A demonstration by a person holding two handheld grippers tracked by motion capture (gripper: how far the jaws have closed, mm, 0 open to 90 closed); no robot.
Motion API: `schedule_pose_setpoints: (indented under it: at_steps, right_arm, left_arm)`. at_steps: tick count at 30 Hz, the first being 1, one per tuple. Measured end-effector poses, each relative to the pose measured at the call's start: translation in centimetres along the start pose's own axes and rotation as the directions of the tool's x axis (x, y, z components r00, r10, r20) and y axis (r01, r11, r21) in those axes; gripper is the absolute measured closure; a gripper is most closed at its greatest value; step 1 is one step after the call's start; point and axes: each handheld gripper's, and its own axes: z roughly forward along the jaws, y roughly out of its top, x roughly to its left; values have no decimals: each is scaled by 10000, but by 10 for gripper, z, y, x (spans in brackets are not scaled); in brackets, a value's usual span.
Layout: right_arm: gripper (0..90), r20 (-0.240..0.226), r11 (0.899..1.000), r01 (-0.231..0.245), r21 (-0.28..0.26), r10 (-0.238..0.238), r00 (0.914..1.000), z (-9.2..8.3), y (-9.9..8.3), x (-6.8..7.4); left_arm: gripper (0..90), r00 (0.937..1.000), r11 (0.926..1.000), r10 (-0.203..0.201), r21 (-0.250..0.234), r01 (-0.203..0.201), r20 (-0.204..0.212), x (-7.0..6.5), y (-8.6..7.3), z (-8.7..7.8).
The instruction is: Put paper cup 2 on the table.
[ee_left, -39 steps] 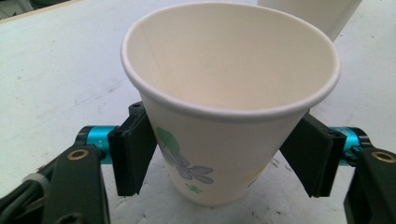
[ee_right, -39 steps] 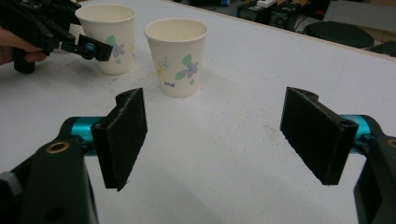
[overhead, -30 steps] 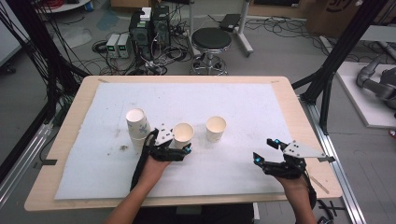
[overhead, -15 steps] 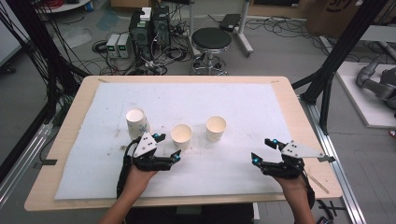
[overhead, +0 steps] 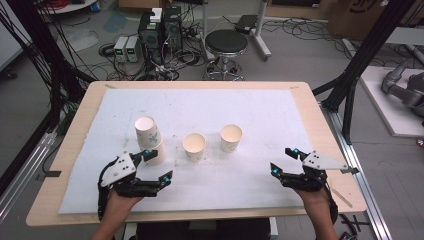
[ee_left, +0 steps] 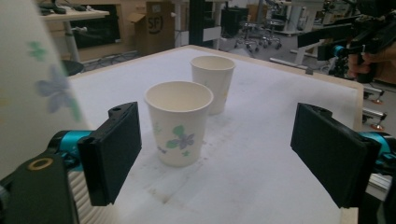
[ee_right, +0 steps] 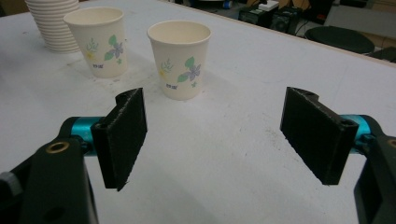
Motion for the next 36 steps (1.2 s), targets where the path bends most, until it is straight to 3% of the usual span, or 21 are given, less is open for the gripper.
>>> schedule_pose_setpoints:
  at_steps: [4, 10, 15, 25, 36]
  right_arm:
    - [235, 16, 10000, 16, -32, -16, 10000, -2, 0, 0]
    - [223, 13, 10000, 76, -37, -76, 10000, -1, 1, 0]
    - [217, 14, 9999, 105, -48, -105, 9999, 2, 3, 0]
    - [209, 108, 9995, 297, -85, -296, 9995, 2, 7, 8]
    - [209, 157, 9996, 271, -88, -270, 9995, 2, 5, 7]
  left_arm:
    - [156, 9977, 9994, -250, -263, 234, -628, 9, -3, -15]
    - [156, 9861, 9968, -521, -682, 418, -1575, 24, -6, -38]
    - [157, 9778, 9954, -683, -792, 535, -1983, 31, -13, -51]
    - [158, 9702, 9938, -838, -899, 648, -2273, 33, -19, -61]
    - [159, 9708, 9948, -729, -860, 545, -2287, 33, -19, -59]
